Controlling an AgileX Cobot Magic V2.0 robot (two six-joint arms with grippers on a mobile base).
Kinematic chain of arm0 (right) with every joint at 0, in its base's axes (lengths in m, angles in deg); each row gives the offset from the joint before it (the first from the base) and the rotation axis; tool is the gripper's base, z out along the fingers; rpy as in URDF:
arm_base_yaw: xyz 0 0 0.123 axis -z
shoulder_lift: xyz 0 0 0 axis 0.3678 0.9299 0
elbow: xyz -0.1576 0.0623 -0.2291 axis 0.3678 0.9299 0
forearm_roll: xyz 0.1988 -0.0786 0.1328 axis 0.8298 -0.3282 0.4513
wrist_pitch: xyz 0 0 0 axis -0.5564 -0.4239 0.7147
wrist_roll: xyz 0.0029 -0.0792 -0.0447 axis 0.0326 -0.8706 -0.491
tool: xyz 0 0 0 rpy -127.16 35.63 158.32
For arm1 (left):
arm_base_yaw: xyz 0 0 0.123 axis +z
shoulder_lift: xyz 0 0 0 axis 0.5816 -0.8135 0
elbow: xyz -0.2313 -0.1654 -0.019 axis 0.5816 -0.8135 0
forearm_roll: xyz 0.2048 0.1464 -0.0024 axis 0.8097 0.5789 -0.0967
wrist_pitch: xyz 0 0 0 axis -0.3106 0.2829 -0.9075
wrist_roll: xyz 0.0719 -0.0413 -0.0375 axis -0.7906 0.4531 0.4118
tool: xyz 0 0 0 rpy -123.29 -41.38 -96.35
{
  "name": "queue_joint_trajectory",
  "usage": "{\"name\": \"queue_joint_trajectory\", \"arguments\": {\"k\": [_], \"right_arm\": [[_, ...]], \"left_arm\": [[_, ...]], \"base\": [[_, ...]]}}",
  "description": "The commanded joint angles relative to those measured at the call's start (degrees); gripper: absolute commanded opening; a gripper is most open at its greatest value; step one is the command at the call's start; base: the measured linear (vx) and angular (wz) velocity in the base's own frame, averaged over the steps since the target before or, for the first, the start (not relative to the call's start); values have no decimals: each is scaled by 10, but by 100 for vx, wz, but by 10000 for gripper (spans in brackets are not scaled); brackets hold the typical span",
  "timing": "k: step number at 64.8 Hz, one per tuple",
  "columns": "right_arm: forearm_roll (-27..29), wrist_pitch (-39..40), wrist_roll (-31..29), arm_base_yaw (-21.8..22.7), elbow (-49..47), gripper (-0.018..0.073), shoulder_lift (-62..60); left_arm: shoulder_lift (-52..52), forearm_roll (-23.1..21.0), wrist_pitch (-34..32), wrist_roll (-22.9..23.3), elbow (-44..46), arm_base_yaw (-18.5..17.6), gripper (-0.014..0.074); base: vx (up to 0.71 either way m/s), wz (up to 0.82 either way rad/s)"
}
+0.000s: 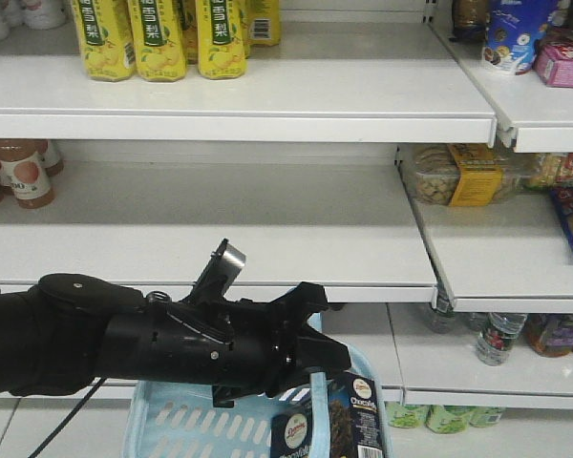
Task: Left arm holds basket, right arm returns cookies
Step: 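Turn and approach the snack shelf with the basket in the left gripper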
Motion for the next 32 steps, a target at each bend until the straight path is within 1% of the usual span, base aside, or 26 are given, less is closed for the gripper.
{"name": "queue_joint_trajectory", "arguments": {"k": [1, 10, 32], "right_arm": [[-2, 44, 1, 0, -1, -8, -6], [-2, 44, 1, 0, -1, -8, -6], [-2, 44, 1, 0, -1, -8, -6]], "left_arm": [[24, -32, 28, 1, 16, -1, -6], [24, -32, 28, 1, 16, -1, -6], [24, -32, 28, 1, 16, -1, -6]], "base": [[9, 28], [8, 17], [8, 2]]}}
